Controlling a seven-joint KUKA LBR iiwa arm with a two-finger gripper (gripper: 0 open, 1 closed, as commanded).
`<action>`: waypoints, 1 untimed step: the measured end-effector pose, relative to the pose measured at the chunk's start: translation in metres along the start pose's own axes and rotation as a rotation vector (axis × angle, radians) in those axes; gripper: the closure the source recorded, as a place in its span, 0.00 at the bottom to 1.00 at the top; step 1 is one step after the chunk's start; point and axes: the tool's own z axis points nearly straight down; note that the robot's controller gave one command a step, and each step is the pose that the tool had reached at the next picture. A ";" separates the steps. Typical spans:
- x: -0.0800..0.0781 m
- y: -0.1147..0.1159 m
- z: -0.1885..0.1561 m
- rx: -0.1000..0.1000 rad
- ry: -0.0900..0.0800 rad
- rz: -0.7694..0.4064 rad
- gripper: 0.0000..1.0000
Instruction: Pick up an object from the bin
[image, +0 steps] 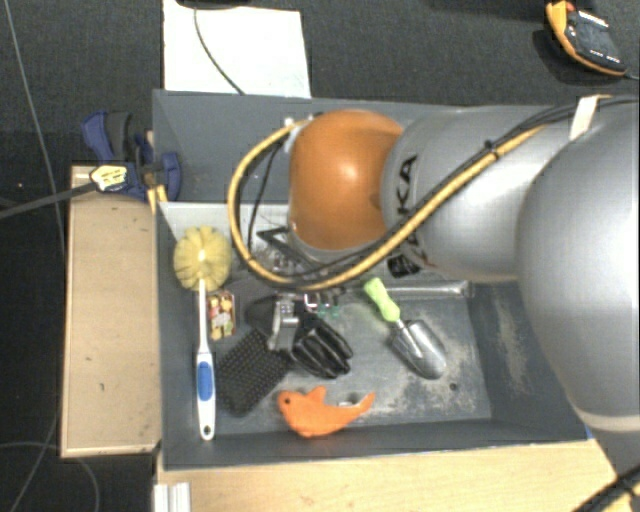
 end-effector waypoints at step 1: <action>0.000 0.000 0.000 0.000 0.000 0.000 0.00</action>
Offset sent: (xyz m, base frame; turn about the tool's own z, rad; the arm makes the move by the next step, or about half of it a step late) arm 0.0001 0.0110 -0.0725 -0.0488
